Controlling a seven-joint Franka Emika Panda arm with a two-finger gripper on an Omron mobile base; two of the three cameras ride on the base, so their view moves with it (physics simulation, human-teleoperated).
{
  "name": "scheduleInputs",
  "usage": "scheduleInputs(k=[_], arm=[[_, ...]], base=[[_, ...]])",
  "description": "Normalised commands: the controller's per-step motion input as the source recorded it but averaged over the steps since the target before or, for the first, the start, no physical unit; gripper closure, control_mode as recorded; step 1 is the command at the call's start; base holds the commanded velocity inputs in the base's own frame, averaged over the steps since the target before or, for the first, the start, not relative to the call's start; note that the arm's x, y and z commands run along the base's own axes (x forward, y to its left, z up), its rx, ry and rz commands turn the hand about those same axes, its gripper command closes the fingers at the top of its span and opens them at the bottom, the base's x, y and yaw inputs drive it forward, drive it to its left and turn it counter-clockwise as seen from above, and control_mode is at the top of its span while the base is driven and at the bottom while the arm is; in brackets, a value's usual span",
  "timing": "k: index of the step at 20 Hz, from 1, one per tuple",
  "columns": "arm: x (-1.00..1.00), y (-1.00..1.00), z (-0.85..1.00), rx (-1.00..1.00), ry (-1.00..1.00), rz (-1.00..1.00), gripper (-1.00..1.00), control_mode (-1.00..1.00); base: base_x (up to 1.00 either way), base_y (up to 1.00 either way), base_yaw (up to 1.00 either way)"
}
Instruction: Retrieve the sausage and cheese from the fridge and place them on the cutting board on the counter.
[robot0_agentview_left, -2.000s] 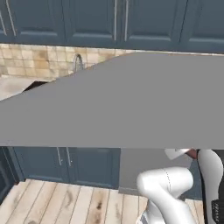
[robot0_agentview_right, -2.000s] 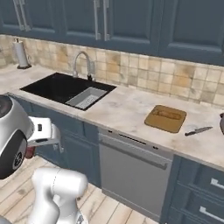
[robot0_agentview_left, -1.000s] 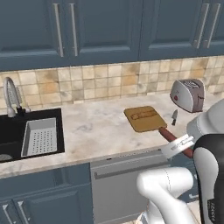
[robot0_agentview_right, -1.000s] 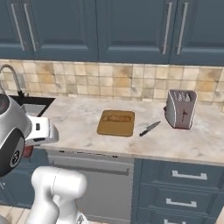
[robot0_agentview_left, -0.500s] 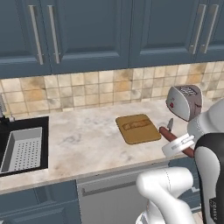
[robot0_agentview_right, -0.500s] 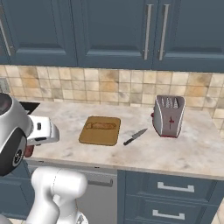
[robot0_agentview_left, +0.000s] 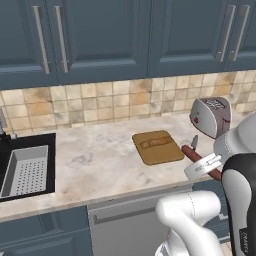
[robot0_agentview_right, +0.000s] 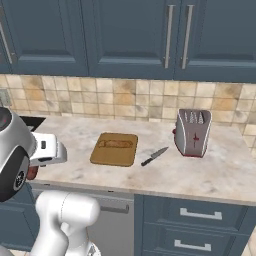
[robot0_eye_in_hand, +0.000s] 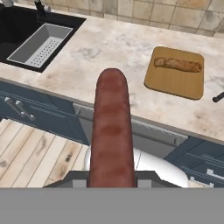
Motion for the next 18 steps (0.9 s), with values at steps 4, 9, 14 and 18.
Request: scheduleInputs(k=[4,9,14,18], arm=[[0.0,0.0,0.0,0.0,0.0,0.0,1.0,1.0],[0.0,0.0,0.0,0.0,0.0,0.0,1.0,1.0],[0.0,0.0,0.0,0.0,0.0,0.0,1.0,-1.0],[0.0,0.0,0.0,0.0,0.0,0.0,1.0,-1.0]], base=[[0.0,0.0,0.0],[0.0,0.0,0.0],[0.0,0.0,0.0],[0.0,0.0,0.0]])
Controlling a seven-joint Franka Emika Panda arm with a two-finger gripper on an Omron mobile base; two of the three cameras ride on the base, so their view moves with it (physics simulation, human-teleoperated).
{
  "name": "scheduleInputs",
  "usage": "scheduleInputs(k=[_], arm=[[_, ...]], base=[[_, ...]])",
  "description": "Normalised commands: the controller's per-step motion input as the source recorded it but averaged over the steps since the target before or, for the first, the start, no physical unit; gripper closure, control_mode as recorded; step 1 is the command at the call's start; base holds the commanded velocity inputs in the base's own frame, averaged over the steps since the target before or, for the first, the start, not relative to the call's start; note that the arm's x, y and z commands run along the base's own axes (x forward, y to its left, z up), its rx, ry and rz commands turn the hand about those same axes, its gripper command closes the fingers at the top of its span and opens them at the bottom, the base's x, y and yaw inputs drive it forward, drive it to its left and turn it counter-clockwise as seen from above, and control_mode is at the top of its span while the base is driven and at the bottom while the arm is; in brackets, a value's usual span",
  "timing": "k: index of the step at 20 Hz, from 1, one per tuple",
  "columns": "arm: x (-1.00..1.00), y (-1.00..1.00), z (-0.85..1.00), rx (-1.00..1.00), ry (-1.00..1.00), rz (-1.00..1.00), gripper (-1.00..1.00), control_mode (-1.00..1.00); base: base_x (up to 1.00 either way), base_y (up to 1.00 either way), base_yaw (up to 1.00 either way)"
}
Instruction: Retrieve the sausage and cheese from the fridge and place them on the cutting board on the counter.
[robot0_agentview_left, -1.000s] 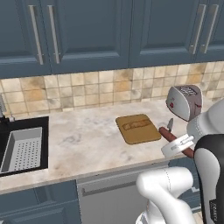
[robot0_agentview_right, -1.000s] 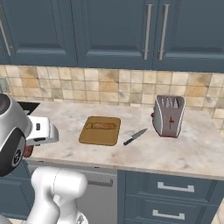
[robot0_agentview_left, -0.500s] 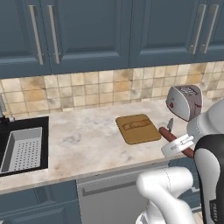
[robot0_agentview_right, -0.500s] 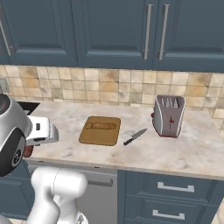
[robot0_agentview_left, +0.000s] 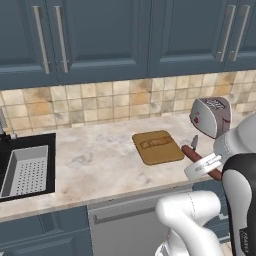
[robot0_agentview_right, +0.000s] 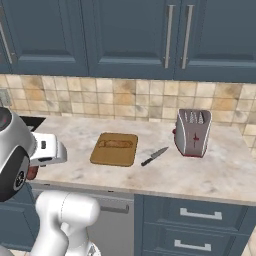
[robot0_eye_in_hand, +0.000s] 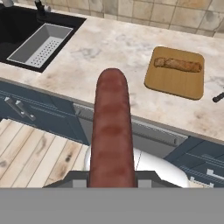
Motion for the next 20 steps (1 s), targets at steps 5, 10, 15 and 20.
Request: scheduleInputs(k=[5,10,15,20], arm=[[-0.13,0.0,0.0,0.0,-0.01,0.0,1.0,-1.0],[0.35,0.18,-0.23,-0.06,0.17,-0.07,1.0,-1.0],[0.9,0.25,-0.13,-0.07,0.12,-0.26,1.0,-1.0],[0.86,0.04,-0.15,-0.04,0.11,-0.31,1.0,-1.0]], base=[[0.0,0.0,0.0],[0.0,0.0,0.0],[0.0,0.0,0.0],[0.0,0.0,0.0]])
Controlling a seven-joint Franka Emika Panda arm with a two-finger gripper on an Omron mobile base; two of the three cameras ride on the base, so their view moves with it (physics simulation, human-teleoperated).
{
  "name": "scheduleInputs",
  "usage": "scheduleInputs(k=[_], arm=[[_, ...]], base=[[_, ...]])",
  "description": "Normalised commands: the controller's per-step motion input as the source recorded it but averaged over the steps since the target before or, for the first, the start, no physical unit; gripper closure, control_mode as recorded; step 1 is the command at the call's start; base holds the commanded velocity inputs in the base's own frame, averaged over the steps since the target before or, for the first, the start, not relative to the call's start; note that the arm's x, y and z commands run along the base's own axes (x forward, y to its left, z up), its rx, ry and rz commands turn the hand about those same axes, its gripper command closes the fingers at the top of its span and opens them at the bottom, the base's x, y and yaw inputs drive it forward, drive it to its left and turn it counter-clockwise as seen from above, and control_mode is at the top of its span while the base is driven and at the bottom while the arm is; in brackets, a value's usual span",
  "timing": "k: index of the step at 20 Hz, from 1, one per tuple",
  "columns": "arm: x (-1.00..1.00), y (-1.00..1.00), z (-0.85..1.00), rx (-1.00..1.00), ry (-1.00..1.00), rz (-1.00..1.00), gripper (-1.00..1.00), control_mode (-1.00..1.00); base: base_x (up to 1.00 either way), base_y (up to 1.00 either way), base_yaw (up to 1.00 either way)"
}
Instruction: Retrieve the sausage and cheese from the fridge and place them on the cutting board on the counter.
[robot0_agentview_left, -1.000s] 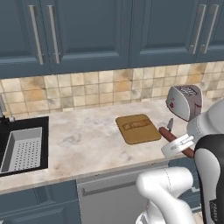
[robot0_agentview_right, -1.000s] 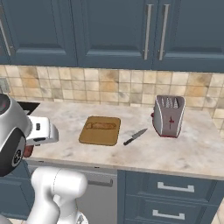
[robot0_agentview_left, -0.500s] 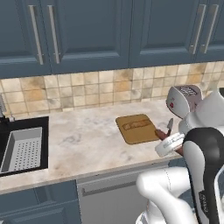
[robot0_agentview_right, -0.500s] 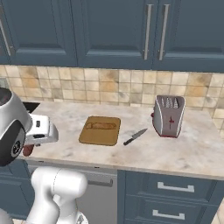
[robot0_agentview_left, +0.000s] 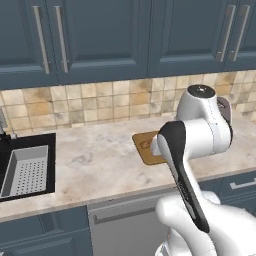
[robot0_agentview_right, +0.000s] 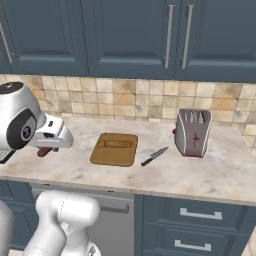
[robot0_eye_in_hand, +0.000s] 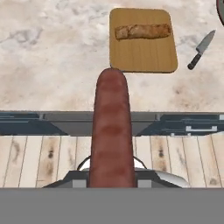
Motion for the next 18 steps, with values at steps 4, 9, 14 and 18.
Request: scheduleInputs(k=[4,9,14,18], arm=[[0.67,-0.18,-0.44,-0.01,0.04,-0.38,1.0,-1.0],[0.2,-0.14,-0.56,0.0,0.0,-0.47,1.0,-1.0],[0.0,-0.05,-0.36,0.0,0.02,-0.56,1.0,-1.0],[0.0,-0.19,-0.04,0.04,0.0,-0.44,1.0,-1.0]], base=[[0.0,0.0,0.0],[0.0,0.0,0.0],[0.0,0.0,0.0],[0.0,0.0,0.0]])
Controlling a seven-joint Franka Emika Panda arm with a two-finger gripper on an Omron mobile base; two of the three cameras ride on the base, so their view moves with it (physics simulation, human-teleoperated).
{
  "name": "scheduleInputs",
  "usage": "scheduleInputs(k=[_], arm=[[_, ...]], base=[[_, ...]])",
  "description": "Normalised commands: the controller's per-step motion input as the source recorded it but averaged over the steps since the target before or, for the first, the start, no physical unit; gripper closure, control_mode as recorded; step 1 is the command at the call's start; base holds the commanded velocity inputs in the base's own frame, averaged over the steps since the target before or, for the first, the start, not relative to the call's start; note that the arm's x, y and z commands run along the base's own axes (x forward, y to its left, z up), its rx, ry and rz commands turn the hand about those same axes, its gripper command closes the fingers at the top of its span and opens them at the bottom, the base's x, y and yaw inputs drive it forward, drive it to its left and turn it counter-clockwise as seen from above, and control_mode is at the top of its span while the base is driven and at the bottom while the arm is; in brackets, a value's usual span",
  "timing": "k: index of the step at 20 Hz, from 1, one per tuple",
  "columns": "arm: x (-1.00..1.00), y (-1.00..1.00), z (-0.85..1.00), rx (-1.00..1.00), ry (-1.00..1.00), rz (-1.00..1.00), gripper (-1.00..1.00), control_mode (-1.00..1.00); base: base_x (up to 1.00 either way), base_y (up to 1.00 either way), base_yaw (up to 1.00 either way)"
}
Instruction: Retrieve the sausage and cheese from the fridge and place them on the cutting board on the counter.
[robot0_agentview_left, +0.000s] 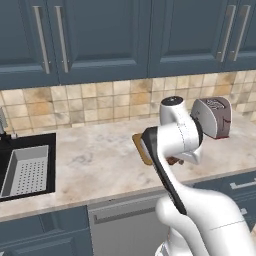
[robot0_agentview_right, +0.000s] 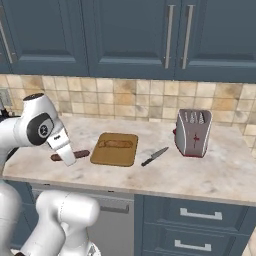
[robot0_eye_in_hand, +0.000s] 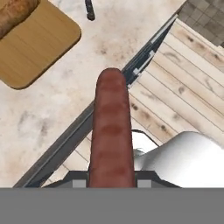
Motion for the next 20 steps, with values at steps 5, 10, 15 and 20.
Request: scheduleInputs(k=[5,10,15,20], arm=[[0.1,-0.26,0.0,0.02,0.0,-0.34,1.0,-1.0],[0.48,-0.11,-0.22,0.0,0.0,-0.25,1.0,-1.0],[0.75,0.0,-0.36,0.0,0.0,-0.21,1.0,-1.0],[0.59,-0.15,-0.21,0.02,-0.02,-0.16,1.0,-1.0]], base=[[0.0,0.0,0.0],[0.0,0.0,0.0],[0.0,0.0,0.0],[0.0,0.0,0.0]])
